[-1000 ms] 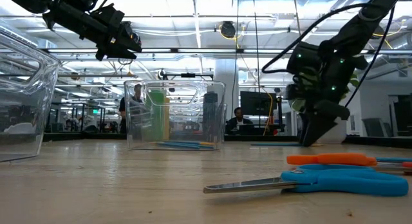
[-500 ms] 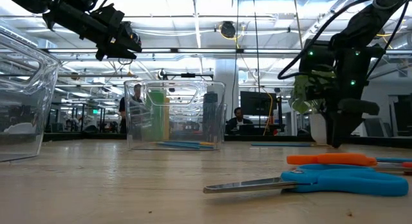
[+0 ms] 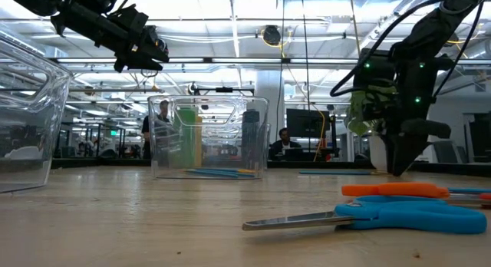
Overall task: Pick & Place Paint Supplies
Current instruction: Put the blue paintbrush into the middle transparent bin
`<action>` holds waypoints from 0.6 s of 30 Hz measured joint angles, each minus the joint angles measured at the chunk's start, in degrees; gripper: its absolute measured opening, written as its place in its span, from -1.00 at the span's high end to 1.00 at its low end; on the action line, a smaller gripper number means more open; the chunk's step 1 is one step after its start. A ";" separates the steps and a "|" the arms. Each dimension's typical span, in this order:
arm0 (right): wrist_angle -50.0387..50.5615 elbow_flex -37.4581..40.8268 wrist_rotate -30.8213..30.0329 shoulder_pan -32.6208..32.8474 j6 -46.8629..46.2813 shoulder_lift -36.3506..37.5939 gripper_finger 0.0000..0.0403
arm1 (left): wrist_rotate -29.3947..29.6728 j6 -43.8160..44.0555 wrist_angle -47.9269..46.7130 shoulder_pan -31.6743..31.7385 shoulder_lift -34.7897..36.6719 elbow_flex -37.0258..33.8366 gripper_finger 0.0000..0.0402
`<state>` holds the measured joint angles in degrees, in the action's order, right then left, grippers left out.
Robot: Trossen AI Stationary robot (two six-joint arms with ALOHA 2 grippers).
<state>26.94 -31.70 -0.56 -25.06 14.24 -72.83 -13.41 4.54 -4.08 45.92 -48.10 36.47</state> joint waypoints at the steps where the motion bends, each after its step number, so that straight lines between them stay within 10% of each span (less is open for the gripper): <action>1: -0.14 -0.02 -0.02 0.00 0.00 -0.36 0.49 | 0.00 0.00 0.00 -0.01 0.00 0.00 -0.07; 18: -2.28 -0.01 1.06 -1.22 0.05 -1.96 0.72 | 0.00 0.00 0.00 -0.01 0.00 0.00 -0.07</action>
<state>24.66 -31.72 0.50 -26.28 14.29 -74.79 -13.41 4.54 -4.08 45.91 -48.10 36.47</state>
